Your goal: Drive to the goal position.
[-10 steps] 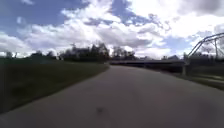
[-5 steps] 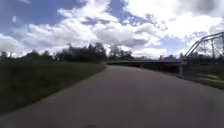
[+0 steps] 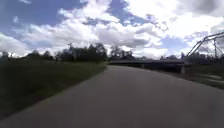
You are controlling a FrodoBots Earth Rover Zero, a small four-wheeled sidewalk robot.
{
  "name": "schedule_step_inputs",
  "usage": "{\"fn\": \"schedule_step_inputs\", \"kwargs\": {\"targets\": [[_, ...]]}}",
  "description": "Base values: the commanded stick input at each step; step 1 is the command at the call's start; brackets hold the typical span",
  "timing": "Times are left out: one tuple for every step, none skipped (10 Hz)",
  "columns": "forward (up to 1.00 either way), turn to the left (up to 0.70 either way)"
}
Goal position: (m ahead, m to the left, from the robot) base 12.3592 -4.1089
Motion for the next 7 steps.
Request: {"fn": "schedule_step_inputs", "kwargs": {"targets": [[1.00,-0.40],[1.00,-0.22],[1.00,-0.06],[1.00,0.00],[1.00,0.00],[1.00,0.00],[1.00,0.00]]}}
